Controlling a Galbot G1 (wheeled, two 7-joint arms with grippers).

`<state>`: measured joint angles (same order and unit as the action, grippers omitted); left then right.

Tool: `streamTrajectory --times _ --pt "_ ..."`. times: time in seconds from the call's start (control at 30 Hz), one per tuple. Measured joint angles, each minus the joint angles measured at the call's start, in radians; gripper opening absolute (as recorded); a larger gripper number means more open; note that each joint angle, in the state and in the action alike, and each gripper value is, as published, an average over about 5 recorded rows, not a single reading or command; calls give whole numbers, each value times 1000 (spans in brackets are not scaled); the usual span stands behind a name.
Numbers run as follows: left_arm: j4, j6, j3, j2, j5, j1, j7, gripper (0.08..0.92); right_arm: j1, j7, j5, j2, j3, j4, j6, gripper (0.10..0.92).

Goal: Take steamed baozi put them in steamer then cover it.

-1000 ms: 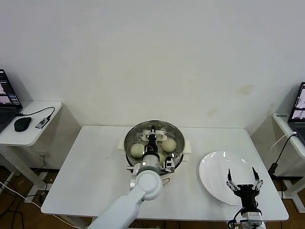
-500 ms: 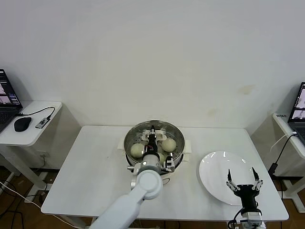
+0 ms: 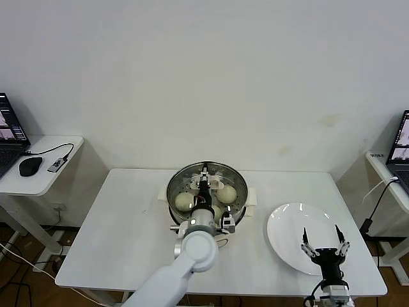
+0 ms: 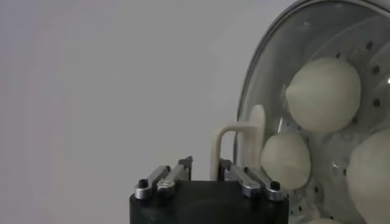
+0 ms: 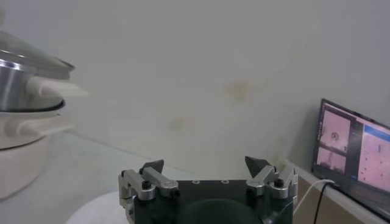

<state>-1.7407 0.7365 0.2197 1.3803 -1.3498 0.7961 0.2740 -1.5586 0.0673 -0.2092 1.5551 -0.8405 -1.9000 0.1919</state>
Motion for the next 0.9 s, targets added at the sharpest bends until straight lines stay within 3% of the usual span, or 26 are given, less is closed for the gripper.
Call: streamTrajectory --times 0.4,0.67,0.9 --pt "-162 0 -18 -80 127 116 -78 809 -11 1 0 -3 1 -12 1 823" --pt "-342 -33 -131 -170 348 289 -194 823 -19 9 17 -9 10 -25 1 823" --pt "-438 -274 -395 -180 748 523 -350 823 -33 15 43 -19 28 -37 2 823"
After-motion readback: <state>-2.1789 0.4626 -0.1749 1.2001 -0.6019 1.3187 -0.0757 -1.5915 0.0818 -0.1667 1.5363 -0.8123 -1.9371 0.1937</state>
